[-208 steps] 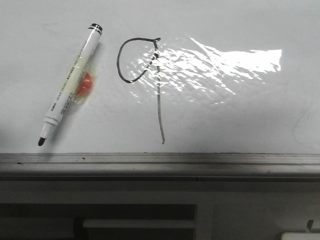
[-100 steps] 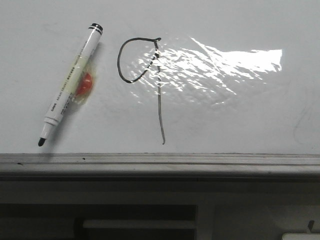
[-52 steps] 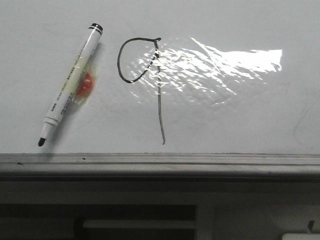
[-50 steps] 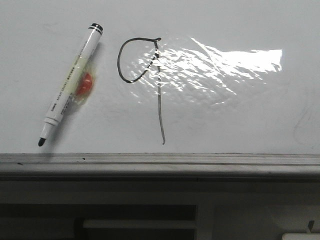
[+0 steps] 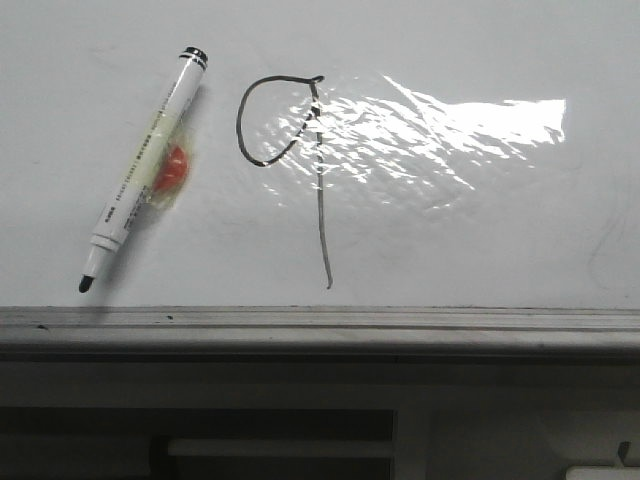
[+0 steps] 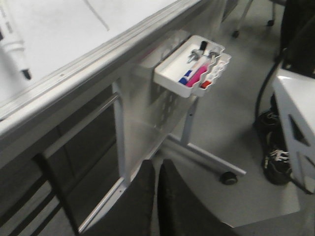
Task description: Write number 9 on whiteboard
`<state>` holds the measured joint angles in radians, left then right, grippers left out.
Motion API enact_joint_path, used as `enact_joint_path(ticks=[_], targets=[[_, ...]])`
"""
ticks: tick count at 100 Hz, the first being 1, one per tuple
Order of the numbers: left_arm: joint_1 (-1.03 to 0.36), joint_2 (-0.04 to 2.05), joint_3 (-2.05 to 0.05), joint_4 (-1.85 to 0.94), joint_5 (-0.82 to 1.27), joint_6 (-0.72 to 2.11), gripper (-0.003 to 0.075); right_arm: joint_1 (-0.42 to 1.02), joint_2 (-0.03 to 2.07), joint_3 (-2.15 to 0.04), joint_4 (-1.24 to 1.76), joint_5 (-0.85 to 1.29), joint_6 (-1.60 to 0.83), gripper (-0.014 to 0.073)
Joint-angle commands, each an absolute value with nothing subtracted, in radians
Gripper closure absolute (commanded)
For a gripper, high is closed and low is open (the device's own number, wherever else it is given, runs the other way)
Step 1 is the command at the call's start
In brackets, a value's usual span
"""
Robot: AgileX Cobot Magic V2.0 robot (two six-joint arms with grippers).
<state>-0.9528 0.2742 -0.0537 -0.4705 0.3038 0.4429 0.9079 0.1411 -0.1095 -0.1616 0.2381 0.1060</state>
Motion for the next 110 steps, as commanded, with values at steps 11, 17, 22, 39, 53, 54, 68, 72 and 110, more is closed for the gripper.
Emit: enact_joint_path(ticks=[11,17,22,39,53,54,68,72,110], targets=[[-0.763,0.241,-0.023,-0.467,0.146,0.411,0.0741,0.906,0.15,-0.134,-0.174,0.17,0.106,0.0655],[-0.698,0.218,0.013,-0.467,0.086,0.364,0.0741,0.906,0.15,-0.134,-0.174,0.17,0.106,0.0655],[-0.64,0.197,0.021,-0.458,0.105,0.323,0.0741,0.906,0.15,-0.134,-0.174,0.17,0.106,0.0655],[-0.424,0.137,0.019,-0.316,0.117,0.18,0.0741,0.906,0.15,-0.134,-0.174,0.17,0.106,0.0655],[-0.241,0.065,0.019,-0.204,0.119,0.074,0.0741,0.906,0.15,-0.134,-0.174,0.17,0.106,0.0655],[-0.223,0.061,0.019,-0.191,0.119,0.065,0.0741,0.906,0.15,-0.134,-0.174,0.17,0.106,0.0655],[-0.065,0.015,0.019,-0.118,0.135,0.057,0.0741,0.906,0.15,-0.134,-0.174,0.17,0.106,0.0655],[-0.026,-0.005,0.019,-0.103,0.161,0.057,0.0741,0.906,0.15,-0.134,-0.174,0.17,0.106,0.0655],[0.058,-0.034,0.021,-0.08,0.299,0.053,0.0741,0.906,0.15,-0.134,-0.174,0.17,0.106,0.0655]])
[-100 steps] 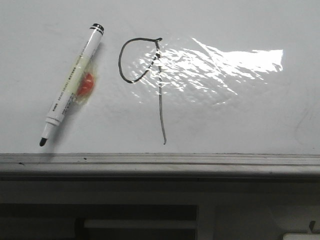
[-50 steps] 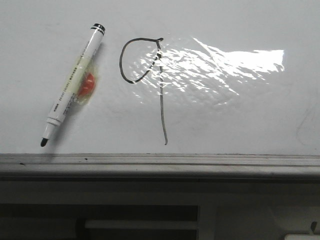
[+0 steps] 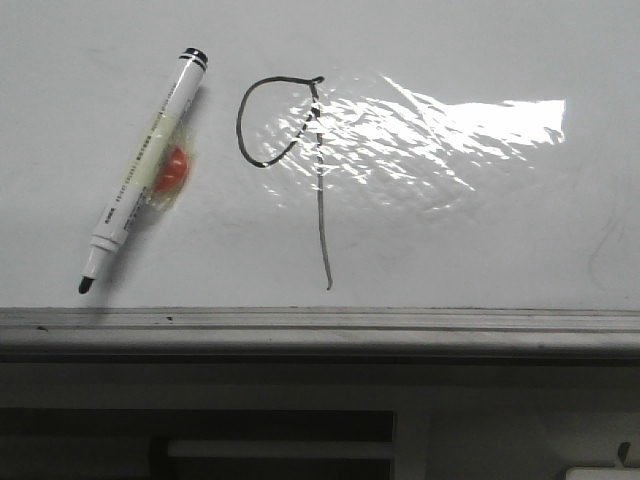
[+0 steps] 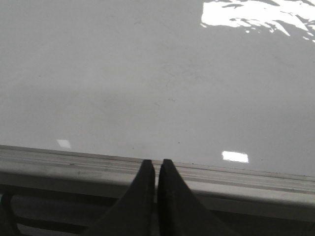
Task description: Write number 9 on whiteboard
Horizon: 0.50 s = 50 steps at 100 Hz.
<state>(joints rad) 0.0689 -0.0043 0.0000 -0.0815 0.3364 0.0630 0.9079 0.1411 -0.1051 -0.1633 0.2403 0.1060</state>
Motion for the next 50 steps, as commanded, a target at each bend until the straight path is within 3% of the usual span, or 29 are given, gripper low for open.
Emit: enact_joint_path(ticks=[1,50], targets=[[0.058,-0.034,0.021,-0.08,0.299,0.053,0.0741,0.906,0.15,-0.134,-0.174,0.17,0.106,0.0655],[0.039,-0.034,0.021,-0.08,0.296,0.053,0.0741,0.906,0.15,-0.134,-0.174,0.17,0.106,0.0655]])
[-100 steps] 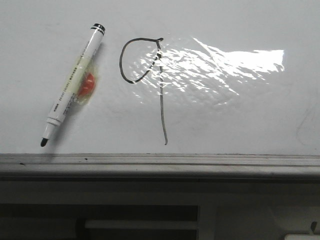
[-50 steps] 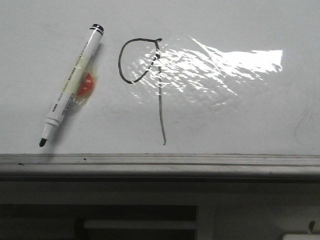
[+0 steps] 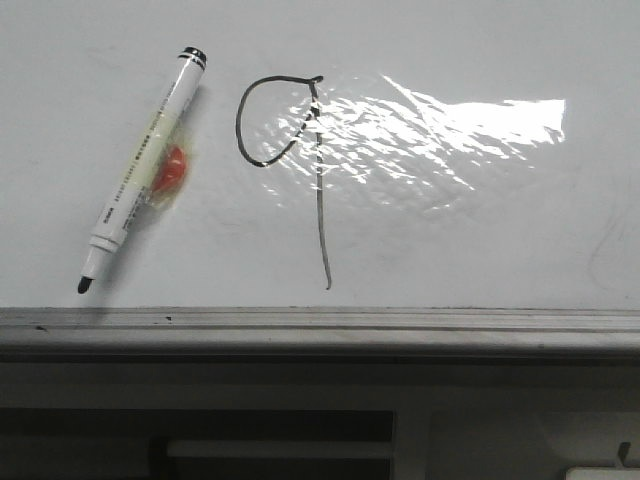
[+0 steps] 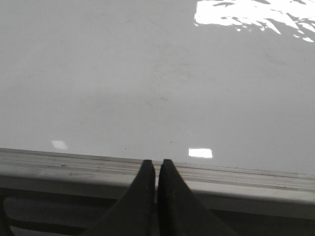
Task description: Write number 9 on whiteboard
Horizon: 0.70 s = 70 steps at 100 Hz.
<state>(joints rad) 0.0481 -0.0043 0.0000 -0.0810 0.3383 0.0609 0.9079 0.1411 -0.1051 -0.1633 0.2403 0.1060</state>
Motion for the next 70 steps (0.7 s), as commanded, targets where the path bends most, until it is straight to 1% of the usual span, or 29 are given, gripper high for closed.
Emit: enact_joint_path(ticks=[1,44,55,70], targets=[[0.039,-0.034,0.021,-0.08,0.296,0.053,0.0741,0.906,0.15,-0.134,-0.174,0.17,0.106,0.0655],[0.039,-0.034,0.021,-0.08,0.296,0.053,0.0741,0.902,0.15,-0.124,-0.196,0.178,0.106,0.0655],[0.039,-0.034,0.021,-0.08,0.296,0.053,0.0741,0.845,0.15,-0.124,-0.198,0.16,0.106,0.0655],[0.039,-0.032,0.021,-0.08,0.296,0.053,0.0741,0.676,0.15,-0.124,-0.198,0.007,0.106,0.0655]])
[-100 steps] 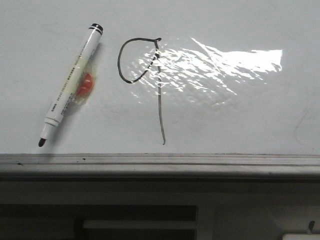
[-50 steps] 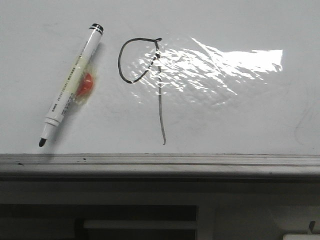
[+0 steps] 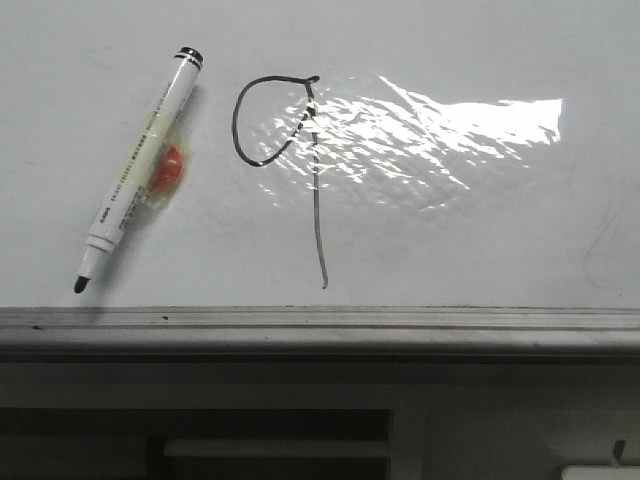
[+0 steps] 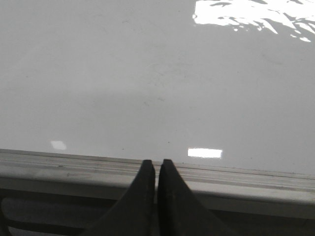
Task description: Write number 9 on whiteboard
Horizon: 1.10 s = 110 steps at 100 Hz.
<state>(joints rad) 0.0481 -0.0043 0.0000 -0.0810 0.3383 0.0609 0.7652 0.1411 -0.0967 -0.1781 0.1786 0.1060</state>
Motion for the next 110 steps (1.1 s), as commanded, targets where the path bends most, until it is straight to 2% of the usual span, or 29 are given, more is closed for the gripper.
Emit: enact_joint_path(ticks=[1,12,30,49,62,84,110], targets=[[0.039,-0.032,0.021,-0.08,0.296,0.053,0.0741,0.666,0.15,-0.124,-0.198,0.0,0.106,0.0655],[0.039,-0.032,0.021,-0.08,0.296,0.053,0.0741,0.49,0.153,-0.124,-0.193,-0.097,0.106,0.0655],[0.039,-0.032,0.021,-0.08,0.296,0.053,0.0741,0.219,0.153,-0.113,-0.133,-0.128,0.106,0.0655],[0.039,-0.032,0.021,-0.08,0.296,0.053,0.0741,0.002,0.14,0.043,-0.13,-0.312,0.114,0.0655],[0.039,-0.032,0.021,-0.08,0.296,0.053,0.0741,-0.029,0.104,0.039,-0.134,-0.133,0.114,0.0655],[0.039,-0.032,0.021,-0.08,0.296,0.053,0.0741,-0.033,-0.033,0.039,-0.134,0.289,0.114,0.0655],[0.039,-0.032,0.019,-0.08,0.295,0.053,0.0741,-0.033,-0.026,0.039,-0.132,0.318,0.109,0.0655]])
